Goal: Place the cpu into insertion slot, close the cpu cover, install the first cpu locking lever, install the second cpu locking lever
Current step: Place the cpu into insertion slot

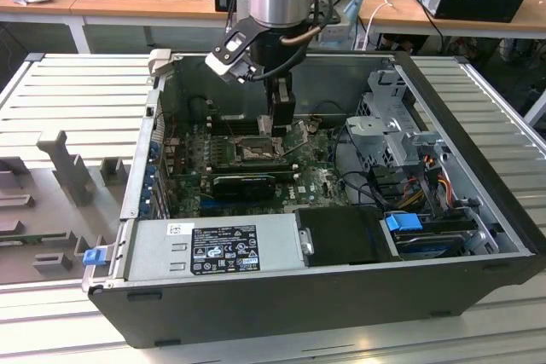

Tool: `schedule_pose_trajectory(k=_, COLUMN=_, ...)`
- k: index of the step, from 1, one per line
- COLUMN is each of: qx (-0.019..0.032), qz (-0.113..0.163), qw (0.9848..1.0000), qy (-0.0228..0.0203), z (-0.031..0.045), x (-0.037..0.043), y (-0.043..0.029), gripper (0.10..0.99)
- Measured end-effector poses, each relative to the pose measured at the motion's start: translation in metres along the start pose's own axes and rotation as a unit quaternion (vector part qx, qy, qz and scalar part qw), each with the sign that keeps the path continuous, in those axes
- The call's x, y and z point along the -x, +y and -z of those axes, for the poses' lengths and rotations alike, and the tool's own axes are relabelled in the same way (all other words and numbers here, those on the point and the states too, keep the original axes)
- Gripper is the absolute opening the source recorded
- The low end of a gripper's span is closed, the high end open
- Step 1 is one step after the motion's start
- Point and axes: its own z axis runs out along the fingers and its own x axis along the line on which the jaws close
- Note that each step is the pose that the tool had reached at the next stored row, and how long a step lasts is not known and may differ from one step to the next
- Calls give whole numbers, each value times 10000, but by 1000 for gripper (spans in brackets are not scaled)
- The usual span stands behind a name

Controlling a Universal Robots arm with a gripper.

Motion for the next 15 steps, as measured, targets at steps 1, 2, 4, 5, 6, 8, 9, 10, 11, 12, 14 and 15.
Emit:
schedule_pose_trajectory(k=1, qx=1, qz=0, qw=10000, qy=2, z=-34, x=-12, y=-14, gripper=525)
schedule_pose_trajectory(k=2, qx=0, qz=0, qw=10000, qy=1, z=-63, x=-21, y=-32, gripper=525)
schedule_pose_trajectory(k=4, qx=-8, qz=-1, qw=10000, qy=1, z=-108, x=-41, y=-56, gripper=525)
schedule_pose_trajectory(k=5, qx=-18, qz=1, qw=10000, qy=2, z=-124, x=-45, y=-57, gripper=525)
schedule_pose_trajectory(k=6, qx=-25, qz=1, qw=10000, qy=1, z=-135, x=-48, y=-57, gripper=525)
schedule_pose_trajectory(k=8, qx=-33, qz=0, qw=10000, qy=2, z=-192, x=-54, y=-62, gripper=525)
schedule_pose_trajectory(k=9, qx=-33, qz=-1, qw=10000, qy=2, z=-212, x=-58, y=-65, gripper=525)
schedule_pose_trajectory(k=10, qx=-33, qz=-1, qw=10000, qy=1, z=-229, x=-64, y=-71, gripper=525)
schedule_pose_trajectory(k=11, qx=-33, qz=0, qw=10000, qy=1, z=-257, x=-76, y=-86, gripper=525)
schedule_pose_trajectory(k=12, qx=-33, qz=0, qw=10000, qy=1, z=-292, x=-100, y=-99, gripper=525)
schedule_pose_trajectory(k=14, qx=-33, qz=-1, qw=10000, qy=2, z=-366, x=-132, y=-121, gripper=525)
schedule_pose_trajectory(k=15, qx=-33, qz=-1, qw=10000, qy=1, z=-383, x=-138, y=-126, gripper=525)
